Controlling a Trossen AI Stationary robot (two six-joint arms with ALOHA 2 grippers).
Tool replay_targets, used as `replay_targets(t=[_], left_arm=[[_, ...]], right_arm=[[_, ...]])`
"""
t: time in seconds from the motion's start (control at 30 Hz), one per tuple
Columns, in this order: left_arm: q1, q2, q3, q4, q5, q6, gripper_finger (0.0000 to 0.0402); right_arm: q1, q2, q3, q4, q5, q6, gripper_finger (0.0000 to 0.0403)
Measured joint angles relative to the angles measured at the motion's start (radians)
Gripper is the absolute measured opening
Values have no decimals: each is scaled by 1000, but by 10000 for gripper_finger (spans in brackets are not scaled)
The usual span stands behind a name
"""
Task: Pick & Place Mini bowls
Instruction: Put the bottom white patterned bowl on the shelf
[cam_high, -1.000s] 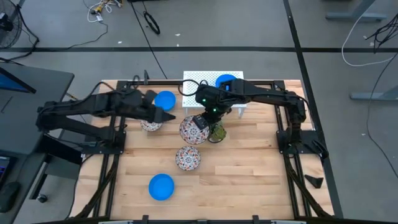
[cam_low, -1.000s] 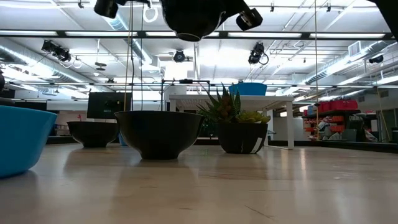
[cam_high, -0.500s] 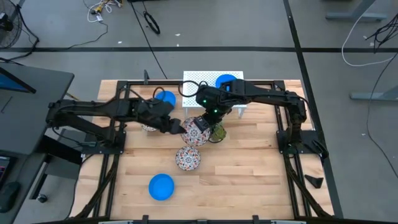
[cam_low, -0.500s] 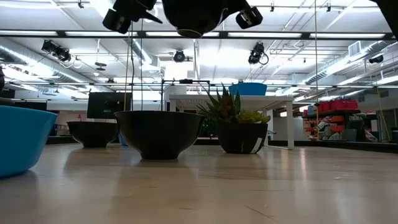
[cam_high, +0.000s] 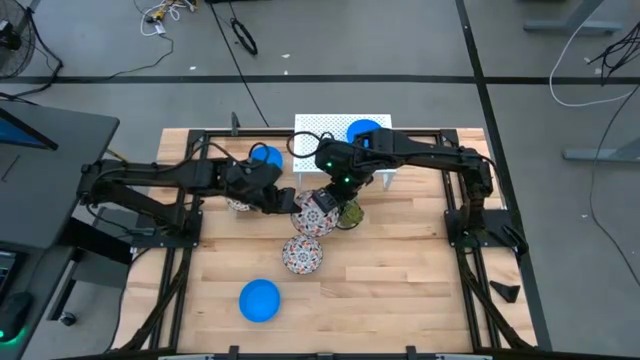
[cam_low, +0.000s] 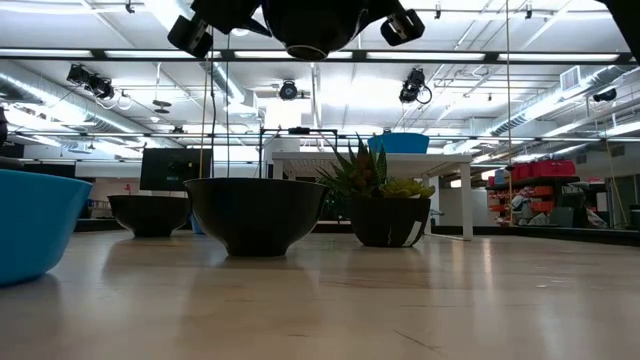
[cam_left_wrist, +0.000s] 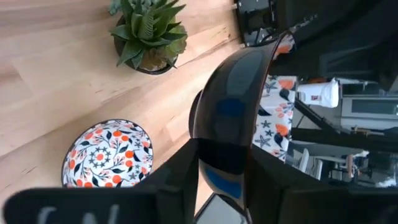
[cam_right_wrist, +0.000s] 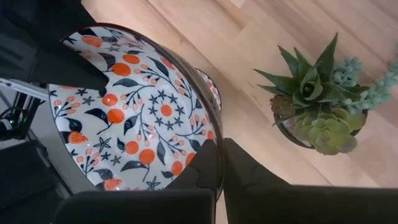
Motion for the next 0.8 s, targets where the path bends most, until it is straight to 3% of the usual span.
replay_targets(t=[0.17,0.4,0.63,0.8], left_arm=[[-2,7,-1,-2,0,-26,77],[-2,39,-1,11,46,-66,69],[-2,49,-1,16,102,-85,61],[-2,51,-3,3,122,-87,24]], right_arm=[[0,0,0,-3,-1,31,2],[0,0,-2,-15,-11,25,7],[-5,-2,-2,5,-51,-37,42],[-17,-2,1,46,-55,-43,77]])
